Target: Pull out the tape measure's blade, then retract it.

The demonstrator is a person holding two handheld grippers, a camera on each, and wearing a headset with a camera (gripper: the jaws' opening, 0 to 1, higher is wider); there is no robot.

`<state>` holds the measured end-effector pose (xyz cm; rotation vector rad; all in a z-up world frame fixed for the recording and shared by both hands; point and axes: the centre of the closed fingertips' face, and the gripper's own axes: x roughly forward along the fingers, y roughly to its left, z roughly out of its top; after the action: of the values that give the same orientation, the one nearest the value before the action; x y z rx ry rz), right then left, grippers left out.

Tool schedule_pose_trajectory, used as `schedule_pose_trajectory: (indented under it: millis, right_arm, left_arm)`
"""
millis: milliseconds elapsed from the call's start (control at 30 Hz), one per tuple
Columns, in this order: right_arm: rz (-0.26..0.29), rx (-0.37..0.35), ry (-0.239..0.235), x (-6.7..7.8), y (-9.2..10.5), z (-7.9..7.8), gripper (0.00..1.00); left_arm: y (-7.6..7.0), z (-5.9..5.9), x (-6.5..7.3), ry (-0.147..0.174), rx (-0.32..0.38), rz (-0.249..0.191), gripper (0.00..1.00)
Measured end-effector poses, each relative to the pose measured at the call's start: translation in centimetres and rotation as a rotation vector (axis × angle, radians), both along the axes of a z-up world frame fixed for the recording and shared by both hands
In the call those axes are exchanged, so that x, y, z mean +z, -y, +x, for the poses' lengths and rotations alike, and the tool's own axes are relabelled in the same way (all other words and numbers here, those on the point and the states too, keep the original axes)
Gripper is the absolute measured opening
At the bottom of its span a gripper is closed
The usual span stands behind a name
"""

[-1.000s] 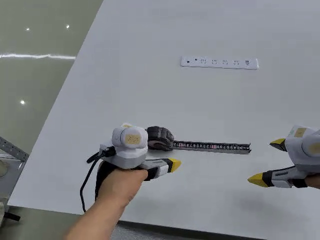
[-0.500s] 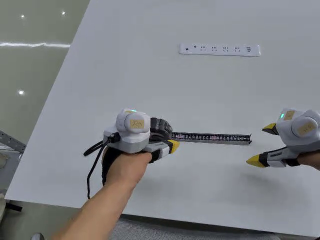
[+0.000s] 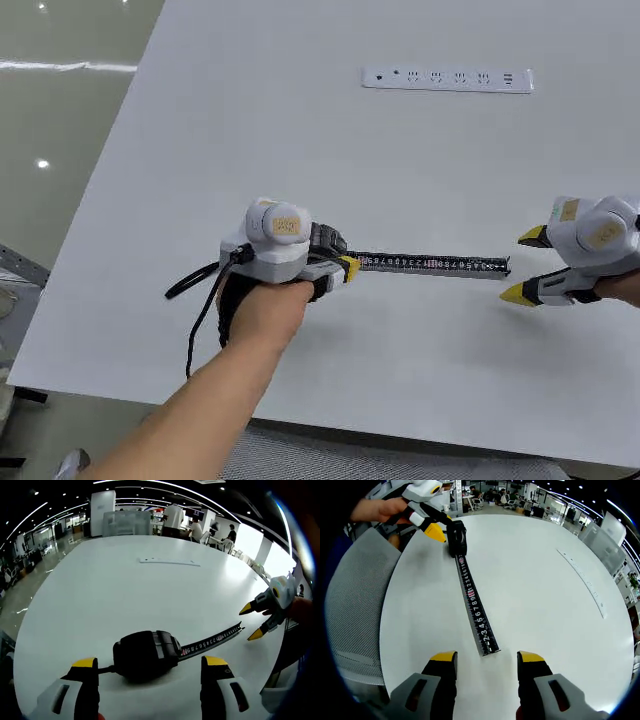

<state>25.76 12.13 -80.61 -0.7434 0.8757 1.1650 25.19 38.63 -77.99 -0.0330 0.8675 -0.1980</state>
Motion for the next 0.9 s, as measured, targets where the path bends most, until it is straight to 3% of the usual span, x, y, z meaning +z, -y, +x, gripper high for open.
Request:
schedule_pose_trajectory:
  millis: [367,900]
  right_arm:
    - [-0.025,0.124,0.000,-0.9,-0.3,0.3,0.32]
    - [-0.040,0.206,-0.027,-1.5,-0.8,0.3,0.20]
  left_arm:
    - [0.0,1.1,-0.7,-0.007,0.051,-0.008,0.80]
    - [-0.2,1.3,-1.3,-0.023,0.086,-0.006,0.75]
